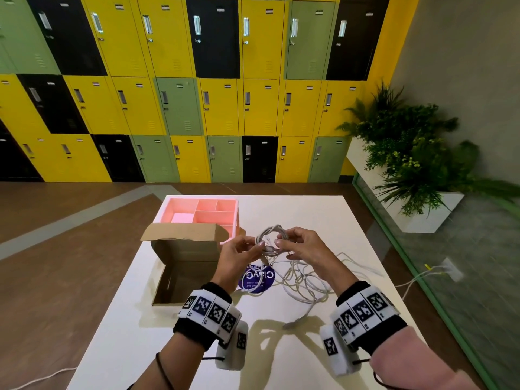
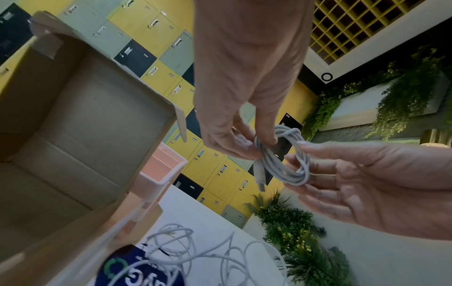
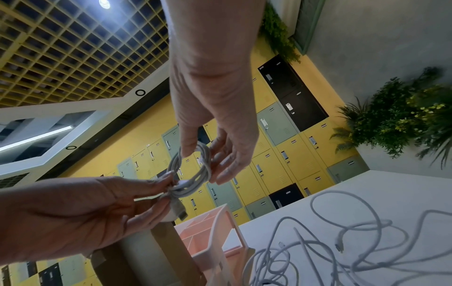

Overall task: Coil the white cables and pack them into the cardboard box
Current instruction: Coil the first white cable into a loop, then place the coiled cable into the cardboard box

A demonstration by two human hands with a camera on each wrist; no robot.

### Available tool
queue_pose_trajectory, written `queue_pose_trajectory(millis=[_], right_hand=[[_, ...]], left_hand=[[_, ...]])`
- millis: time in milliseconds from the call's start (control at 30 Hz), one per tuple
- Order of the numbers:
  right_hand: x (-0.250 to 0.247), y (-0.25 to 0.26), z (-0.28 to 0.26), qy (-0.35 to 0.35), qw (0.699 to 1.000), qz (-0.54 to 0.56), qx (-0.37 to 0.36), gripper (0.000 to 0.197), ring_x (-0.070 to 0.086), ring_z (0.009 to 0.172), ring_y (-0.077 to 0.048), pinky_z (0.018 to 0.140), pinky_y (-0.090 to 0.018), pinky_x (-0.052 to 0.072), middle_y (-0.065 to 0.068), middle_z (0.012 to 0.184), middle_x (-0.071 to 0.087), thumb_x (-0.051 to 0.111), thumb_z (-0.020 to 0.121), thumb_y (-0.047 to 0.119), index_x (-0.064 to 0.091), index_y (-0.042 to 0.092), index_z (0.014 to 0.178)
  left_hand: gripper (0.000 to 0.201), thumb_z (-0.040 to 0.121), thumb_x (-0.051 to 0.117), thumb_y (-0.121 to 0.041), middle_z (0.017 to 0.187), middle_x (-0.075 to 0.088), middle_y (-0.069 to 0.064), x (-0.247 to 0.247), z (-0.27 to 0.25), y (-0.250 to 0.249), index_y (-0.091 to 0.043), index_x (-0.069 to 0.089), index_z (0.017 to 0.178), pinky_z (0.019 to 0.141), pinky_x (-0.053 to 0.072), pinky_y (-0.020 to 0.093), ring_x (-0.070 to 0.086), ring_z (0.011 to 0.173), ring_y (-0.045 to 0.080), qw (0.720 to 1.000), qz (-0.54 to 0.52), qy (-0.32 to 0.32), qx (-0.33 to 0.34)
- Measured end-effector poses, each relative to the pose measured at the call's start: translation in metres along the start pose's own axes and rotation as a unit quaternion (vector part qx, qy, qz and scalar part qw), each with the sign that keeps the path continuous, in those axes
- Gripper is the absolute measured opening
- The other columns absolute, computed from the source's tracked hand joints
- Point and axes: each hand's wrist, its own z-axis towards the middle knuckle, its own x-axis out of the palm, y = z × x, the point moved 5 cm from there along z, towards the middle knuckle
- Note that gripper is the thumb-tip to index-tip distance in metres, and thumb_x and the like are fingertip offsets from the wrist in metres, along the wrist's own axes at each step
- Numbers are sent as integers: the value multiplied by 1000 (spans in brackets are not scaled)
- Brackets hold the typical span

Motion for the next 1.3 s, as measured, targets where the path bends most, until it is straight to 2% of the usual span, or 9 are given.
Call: queue_pose_trajectory(millis=[300, 400, 567, 667, 800, 900, 1067, 1167, 1300], right_hand=[[40, -17, 2, 25, 1000, -13, 8, 14, 65, 73, -15, 66, -22, 58, -8, 88, 66, 62, 90, 10, 62, 5, 103], [67, -36, 5, 48, 995, -84, 20, 7, 65, 86, -22, 83, -36, 56, -6, 88, 66, 69, 84, 9, 67, 14, 89], [111, -49, 9, 52, 993, -106, 21, 15, 65, 72, -12, 62, -17, 55, -7, 86, 67, 71, 82, 6, 70, 6, 97], [137, -49, 17, 64, 991, -120, 19, 15, 67, 85, -15, 75, -27, 59, -2, 90, 64, 69, 85, 9, 63, 16, 96], [165, -47, 31, 74, 988, -138, 8, 19, 63, 87, -9, 65, -14, 52, -1, 99, 64, 64, 89, 10, 61, 13, 107], [181, -52, 42, 75, 988, -134, 21, 21, 64, 99, -15, 82, -23, 55, -3, 107, 65, 62, 90, 10, 60, 13, 110], [203, -65, 56, 87, 970, -228, 14, 19, 61, 104, -18, 94, -34, 51, -1, 108, 63, 60, 89, 8, 58, 20, 105], [213, -78, 58, 102, 956, -272, 30, 26, 57, 99, -16, 90, -39, 48, 3, 106, 61, 57, 89, 12, 51, 31, 106], [221, -83, 62, 151, 938, -303, 68, 28, 56, 107, -25, 83, -34, 39, -8, 117, 59, 50, 94, 12, 49, 20, 121]], left_hand=[[13, 83, 66, -2, 87, 71, 11, -45, -9, 11, 1, 67, 96, 61, 53, 18, 67, 77, 18, 994, 100, -48, -9], [12, 81, 69, -5, 90, 72, 9, -72, -17, 22, -5, 70, 93, 73, 56, 27, 69, 84, 21, 985, 154, -76, -33], [13, 80, 69, -3, 94, 72, 14, -117, -26, 35, -5, 70, 93, 85, 56, 44, 69, 90, 28, 980, 155, -101, -68], [17, 83, 68, -4, 95, 72, 15, -140, -23, 39, -4, 68, 99, 85, 56, 48, 70, 91, 29, 978, 165, -112, -69], [19, 87, 65, -12, 99, 71, 12, -165, -11, 43, -6, 64, 105, 85, 56, 47, 69, 93, 27, 971, 202, -116, -61], [18, 89, 64, -17, 97, 71, 10, -182, 4, 55, -8, 65, 104, 86, 56, 45, 68, 92, 25, 958, 240, -140, -69], [26, 84, 57, 5, 103, 70, 14, -202, 26, 71, -4, 68, 106, 87, 52, 36, 64, 98, 31, 893, 398, -177, -109], [27, 83, 60, 1, 106, 69, 12, -212, 30, 79, -6, 71, 106, 89, 51, 37, 64, 101, 32, 858, 465, -173, -132], [33, 84, 56, -6, 114, 65, 9, -226, 35, 87, -15, 68, 113, 85, 50, 35, 63, 102, 30, 794, 570, -133, -167]])
